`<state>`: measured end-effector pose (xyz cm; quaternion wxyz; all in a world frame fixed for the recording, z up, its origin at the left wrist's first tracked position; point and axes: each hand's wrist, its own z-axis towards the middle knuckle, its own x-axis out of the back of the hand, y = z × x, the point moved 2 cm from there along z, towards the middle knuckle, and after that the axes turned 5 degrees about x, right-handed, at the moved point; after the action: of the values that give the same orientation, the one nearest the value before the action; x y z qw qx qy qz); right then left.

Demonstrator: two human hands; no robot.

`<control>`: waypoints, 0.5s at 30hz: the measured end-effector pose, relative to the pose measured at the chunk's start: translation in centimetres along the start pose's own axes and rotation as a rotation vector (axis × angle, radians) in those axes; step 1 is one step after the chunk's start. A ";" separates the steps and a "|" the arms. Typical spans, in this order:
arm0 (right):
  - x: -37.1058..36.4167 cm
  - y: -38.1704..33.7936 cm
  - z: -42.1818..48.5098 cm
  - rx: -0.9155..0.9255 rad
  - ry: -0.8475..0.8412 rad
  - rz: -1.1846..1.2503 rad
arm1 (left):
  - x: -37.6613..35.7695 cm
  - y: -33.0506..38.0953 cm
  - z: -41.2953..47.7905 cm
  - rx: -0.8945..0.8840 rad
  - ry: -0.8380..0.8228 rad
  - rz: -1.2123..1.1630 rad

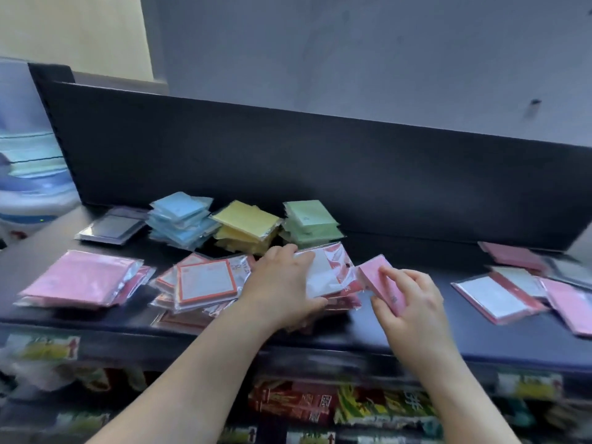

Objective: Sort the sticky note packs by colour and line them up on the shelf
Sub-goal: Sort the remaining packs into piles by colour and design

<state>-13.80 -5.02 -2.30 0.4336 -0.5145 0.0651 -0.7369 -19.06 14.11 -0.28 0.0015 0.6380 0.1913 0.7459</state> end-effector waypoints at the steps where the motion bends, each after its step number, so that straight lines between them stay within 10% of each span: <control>1: 0.0 -0.1 0.0 -0.009 -0.002 -0.012 | -0.1 0.0 0.2 -0.015 -0.026 0.021; 15: -7.1 -8.1 5.0 0.257 -0.204 0.210 | 4.4 -8.7 -4.4 0.196 0.232 0.044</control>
<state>-13.65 6.75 -0.55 0.5747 -0.5172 -0.0202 -0.6339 -26.18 22.04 0.86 -0.0993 0.5485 0.2481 0.7923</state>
